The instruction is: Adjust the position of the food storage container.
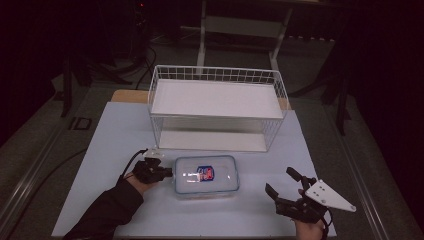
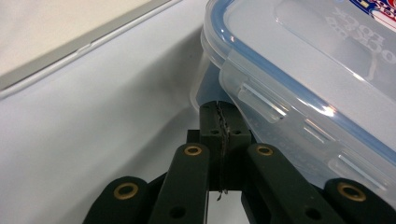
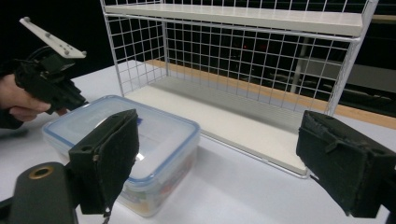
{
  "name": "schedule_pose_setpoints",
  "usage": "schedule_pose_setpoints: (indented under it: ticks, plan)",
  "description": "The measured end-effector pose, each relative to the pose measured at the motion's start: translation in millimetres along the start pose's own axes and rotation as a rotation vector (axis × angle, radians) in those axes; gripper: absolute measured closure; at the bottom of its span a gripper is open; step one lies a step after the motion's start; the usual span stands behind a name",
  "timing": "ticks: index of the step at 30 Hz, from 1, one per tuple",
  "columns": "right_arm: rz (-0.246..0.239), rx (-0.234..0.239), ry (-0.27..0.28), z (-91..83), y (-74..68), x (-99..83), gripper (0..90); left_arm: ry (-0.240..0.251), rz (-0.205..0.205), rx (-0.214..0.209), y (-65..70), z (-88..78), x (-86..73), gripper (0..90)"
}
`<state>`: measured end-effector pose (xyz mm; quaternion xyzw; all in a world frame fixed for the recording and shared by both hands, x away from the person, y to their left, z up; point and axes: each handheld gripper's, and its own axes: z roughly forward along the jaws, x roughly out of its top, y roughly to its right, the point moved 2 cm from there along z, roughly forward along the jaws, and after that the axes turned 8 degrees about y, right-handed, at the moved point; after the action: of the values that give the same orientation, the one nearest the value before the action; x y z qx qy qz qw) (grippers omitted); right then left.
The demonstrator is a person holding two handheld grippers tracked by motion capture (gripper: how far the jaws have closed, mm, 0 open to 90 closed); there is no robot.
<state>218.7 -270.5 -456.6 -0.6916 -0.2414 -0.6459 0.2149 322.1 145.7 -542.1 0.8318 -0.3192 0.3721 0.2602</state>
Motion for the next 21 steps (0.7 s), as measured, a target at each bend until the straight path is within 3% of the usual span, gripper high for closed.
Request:
schedule_pose_setpoints:
  ticks: [4,9,14,16,21]
  plan:
    - [-0.001,0.002,-0.002,0.4,0.2,-0.3,12.9,0.003,0.015,0.004,1.7,4.7,3.1,89.6]
    - [0.007,0.008,-0.014,0.8,0.4,-1.1,13.1,0.003,0.027,0.033,2.0,-7.7,0.5,89.6]
    - [0.007,0.012,-0.015,1.3,-0.2,-1.2,13.0,0.021,0.030,0.004,13.3,-16.6,-0.4,89.6]
    - [0.005,0.012,-0.015,1.3,-0.7,-0.9,13.0,0.018,0.049,0.020,16.8,-15.3,0.7,89.6]
    - [0.004,0.015,-0.015,1.6,-1.9,-0.4,13.1,0.012,0.037,0.010,17.2,-8.9,3.1,89.6]
